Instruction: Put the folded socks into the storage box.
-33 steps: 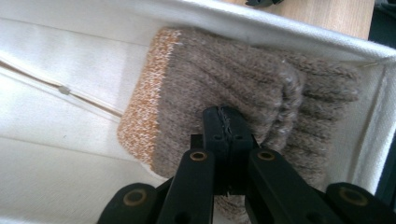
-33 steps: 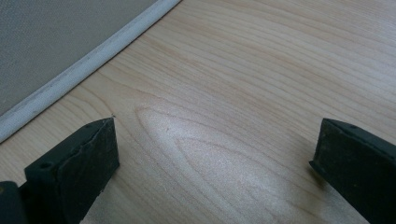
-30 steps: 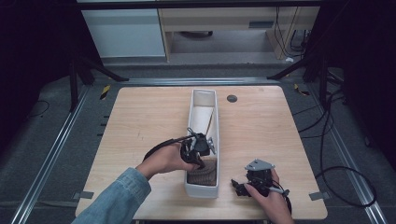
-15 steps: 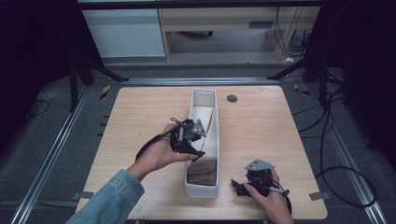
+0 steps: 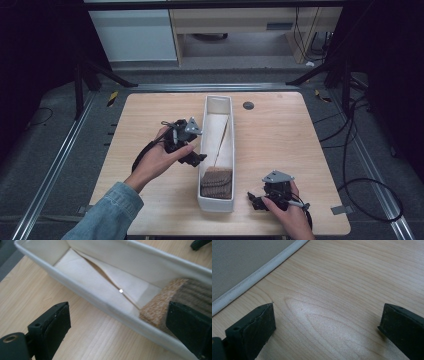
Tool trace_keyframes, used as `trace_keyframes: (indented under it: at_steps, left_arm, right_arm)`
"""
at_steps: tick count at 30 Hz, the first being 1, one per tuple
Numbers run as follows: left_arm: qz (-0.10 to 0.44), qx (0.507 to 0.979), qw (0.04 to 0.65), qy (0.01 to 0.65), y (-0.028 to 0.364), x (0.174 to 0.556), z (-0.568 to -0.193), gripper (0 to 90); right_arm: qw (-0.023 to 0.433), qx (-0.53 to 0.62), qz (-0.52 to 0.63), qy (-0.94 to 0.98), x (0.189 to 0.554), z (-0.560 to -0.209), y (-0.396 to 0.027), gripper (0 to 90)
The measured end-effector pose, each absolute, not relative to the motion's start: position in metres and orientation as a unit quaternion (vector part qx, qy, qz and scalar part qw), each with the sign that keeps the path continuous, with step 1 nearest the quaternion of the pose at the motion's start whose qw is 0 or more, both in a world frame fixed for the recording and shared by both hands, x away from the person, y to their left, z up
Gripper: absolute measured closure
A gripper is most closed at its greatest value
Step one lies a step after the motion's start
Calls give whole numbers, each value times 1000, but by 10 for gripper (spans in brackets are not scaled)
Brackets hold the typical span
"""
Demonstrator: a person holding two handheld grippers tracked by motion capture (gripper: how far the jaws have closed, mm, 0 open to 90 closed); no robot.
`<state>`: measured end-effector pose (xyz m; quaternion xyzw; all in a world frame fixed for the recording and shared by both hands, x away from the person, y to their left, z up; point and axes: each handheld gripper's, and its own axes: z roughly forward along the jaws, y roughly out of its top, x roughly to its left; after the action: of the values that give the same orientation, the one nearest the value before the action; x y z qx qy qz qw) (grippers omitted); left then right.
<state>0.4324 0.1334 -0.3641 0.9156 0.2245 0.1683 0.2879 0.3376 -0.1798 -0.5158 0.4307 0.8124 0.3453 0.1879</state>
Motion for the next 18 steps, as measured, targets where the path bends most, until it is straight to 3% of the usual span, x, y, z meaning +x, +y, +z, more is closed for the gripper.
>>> trace_keyframes:
  at_steps: [18]
  left_arm:
    - [212, 885, 287, 301, 208, 443, -396, 54]
  right_arm:
    - [188, 431, 346, 812, 338, -516, -180, 4]
